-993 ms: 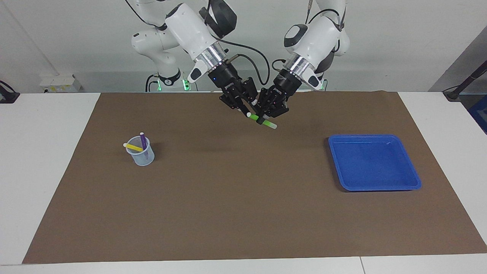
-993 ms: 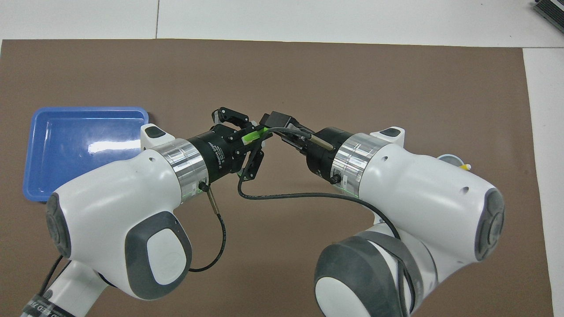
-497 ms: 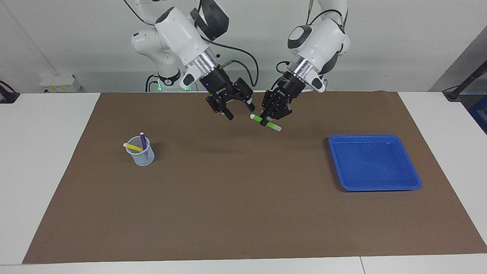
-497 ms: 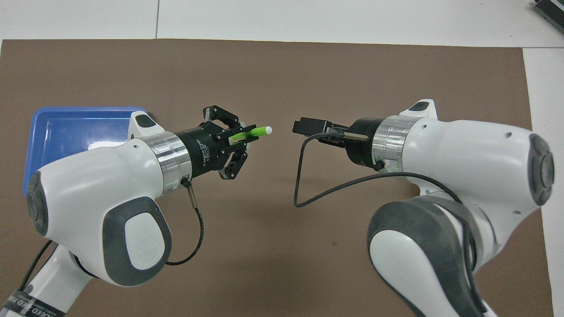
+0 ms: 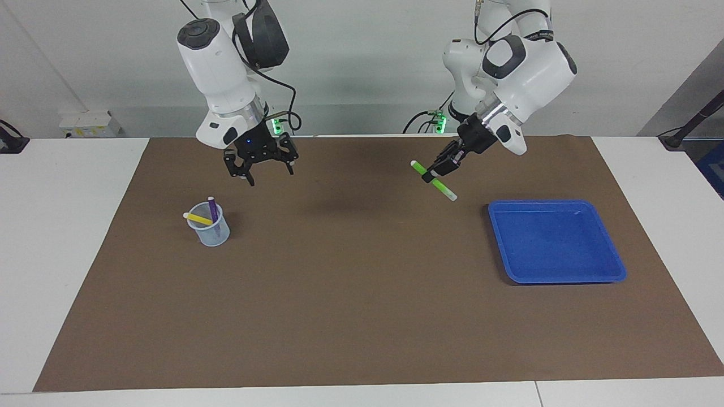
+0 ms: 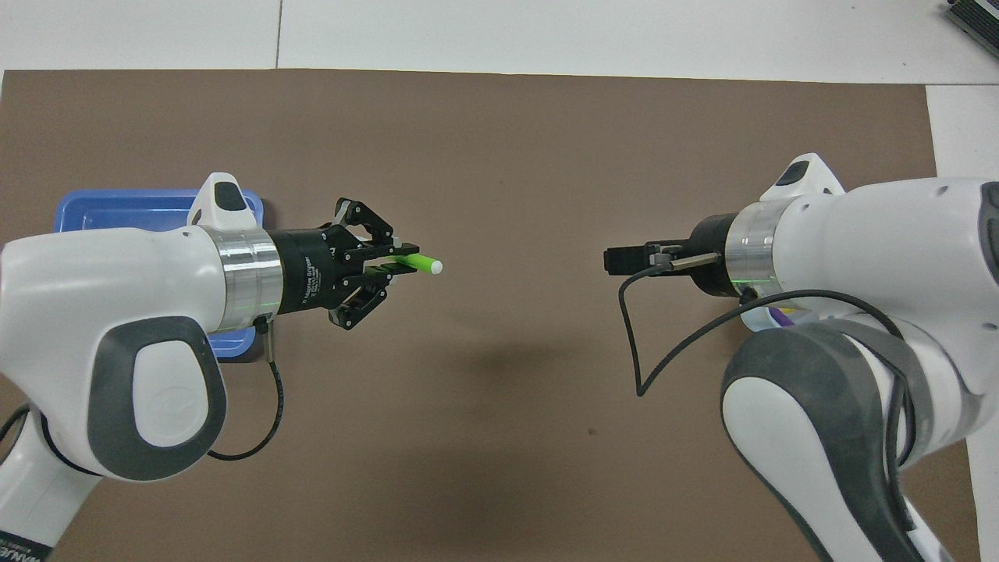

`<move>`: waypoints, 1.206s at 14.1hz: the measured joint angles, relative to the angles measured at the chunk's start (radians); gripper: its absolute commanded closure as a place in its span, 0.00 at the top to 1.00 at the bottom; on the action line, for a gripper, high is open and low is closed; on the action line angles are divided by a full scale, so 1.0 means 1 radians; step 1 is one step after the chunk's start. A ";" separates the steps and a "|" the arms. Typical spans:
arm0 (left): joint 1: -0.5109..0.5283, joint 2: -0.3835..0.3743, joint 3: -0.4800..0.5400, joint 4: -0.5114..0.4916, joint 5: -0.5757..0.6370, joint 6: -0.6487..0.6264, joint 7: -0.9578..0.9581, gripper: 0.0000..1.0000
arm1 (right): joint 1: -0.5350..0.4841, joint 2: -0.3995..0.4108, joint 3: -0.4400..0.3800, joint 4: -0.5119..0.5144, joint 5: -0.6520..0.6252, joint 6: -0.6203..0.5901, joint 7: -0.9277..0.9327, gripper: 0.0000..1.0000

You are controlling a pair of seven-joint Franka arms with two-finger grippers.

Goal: Right arm passes pens to left for tray arrangement
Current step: 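Lower the green pen into the blue tray with the left gripper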

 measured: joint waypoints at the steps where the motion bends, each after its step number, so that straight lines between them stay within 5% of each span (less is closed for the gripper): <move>1: 0.014 -0.002 0.000 0.000 0.035 -0.024 0.049 0.00 | -0.021 -0.009 0.000 -0.009 -0.026 -0.029 -0.051 1.00; 6: 0.061 -0.004 0.001 0.000 0.251 -0.110 0.275 0.00 | -0.183 -0.045 -0.003 -0.116 -0.073 -0.050 -0.278 0.99; 9: 0.121 -0.003 0.002 -0.002 0.364 -0.151 0.452 0.00 | -0.198 -0.046 -0.001 -0.175 -0.077 -0.006 -0.287 0.84; 17: 0.232 0.088 0.004 -0.009 0.542 -0.135 0.823 0.00 | -0.308 -0.035 -0.001 -0.278 -0.086 0.098 -0.368 0.65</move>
